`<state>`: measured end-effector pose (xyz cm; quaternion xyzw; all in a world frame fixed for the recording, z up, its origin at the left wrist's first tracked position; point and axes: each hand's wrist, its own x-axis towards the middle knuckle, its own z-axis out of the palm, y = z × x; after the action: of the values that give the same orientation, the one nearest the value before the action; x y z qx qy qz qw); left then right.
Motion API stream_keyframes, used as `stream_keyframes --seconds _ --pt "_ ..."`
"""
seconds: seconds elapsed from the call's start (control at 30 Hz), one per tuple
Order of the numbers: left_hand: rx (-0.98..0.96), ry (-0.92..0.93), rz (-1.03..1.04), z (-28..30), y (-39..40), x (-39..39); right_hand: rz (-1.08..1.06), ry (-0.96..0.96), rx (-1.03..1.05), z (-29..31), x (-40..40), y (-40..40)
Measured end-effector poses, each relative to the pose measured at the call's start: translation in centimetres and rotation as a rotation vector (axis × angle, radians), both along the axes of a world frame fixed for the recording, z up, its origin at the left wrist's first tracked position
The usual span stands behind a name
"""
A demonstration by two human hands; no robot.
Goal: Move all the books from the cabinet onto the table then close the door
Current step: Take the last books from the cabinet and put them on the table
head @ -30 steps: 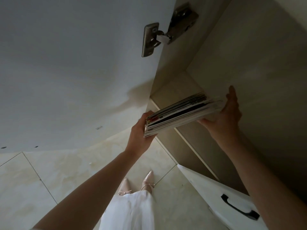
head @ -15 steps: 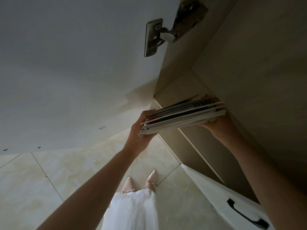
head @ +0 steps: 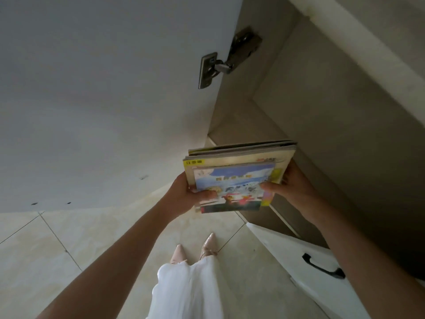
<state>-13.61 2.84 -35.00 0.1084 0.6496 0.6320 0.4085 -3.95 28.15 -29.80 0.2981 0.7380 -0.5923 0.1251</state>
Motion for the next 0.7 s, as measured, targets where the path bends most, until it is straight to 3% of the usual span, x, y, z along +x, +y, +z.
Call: stream_keyframes --seconds 0.27,0.5,0.7 --pt "-0.021 -0.228 -0.111 8.5 -6.4 3.9 -0.118 -0.050 -0.149 8.4 5.8 -6.6" --pt "-0.038 -0.320 0.169 15.3 -10.9 8.6 -0.161 -0.086 -0.177 13.5 8.6 -12.6" --pt "-0.114 -0.442 0.390 20.2 -13.5 12.0 -0.173 -0.007 -0.101 17.3 9.9 -17.1"
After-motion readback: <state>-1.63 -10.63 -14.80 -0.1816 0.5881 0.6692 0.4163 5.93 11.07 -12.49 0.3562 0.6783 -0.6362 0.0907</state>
